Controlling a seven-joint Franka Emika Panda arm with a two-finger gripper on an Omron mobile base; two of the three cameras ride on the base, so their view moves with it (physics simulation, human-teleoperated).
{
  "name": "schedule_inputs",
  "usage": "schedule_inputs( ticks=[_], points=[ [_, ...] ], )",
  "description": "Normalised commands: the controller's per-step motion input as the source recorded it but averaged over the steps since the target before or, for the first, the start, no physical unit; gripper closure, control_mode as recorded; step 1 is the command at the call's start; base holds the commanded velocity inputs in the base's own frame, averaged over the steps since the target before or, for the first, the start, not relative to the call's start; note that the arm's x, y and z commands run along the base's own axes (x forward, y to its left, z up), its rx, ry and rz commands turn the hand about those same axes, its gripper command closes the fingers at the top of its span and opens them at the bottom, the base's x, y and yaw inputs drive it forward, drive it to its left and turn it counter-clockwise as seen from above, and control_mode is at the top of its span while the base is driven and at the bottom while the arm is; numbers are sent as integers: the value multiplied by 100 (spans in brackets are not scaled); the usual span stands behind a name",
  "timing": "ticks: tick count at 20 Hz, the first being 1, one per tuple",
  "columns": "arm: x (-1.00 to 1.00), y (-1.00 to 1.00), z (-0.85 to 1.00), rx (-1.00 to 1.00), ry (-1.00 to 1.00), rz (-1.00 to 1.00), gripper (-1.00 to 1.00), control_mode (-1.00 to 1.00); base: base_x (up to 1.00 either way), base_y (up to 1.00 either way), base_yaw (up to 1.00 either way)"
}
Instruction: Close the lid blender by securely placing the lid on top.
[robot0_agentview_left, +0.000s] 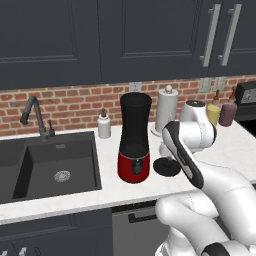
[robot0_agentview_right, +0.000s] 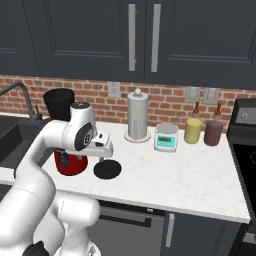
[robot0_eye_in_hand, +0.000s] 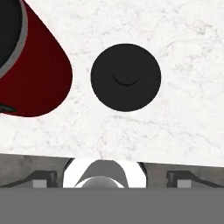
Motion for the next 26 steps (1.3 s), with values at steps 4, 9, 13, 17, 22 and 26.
schedule_inputs(
  ticks=[4,9,13,17,22,26],
  points=[
    [0,-8,-33,0,0,0,-100,-100,0,0,0],
    [1,-22,-26,0,0,0,-100,-100,0,0,0],
    [10,-17,-22,0,0,0,-100,-100,0,0,0],
    [19,-4,-22,0,0,0,-100,-100,0,0,0],
    [18,0,-22,0,0,0,-100,-100,0,0,0],
    [19,0,-18,0,0,2,-100,-100,0,0,0]
  ],
)
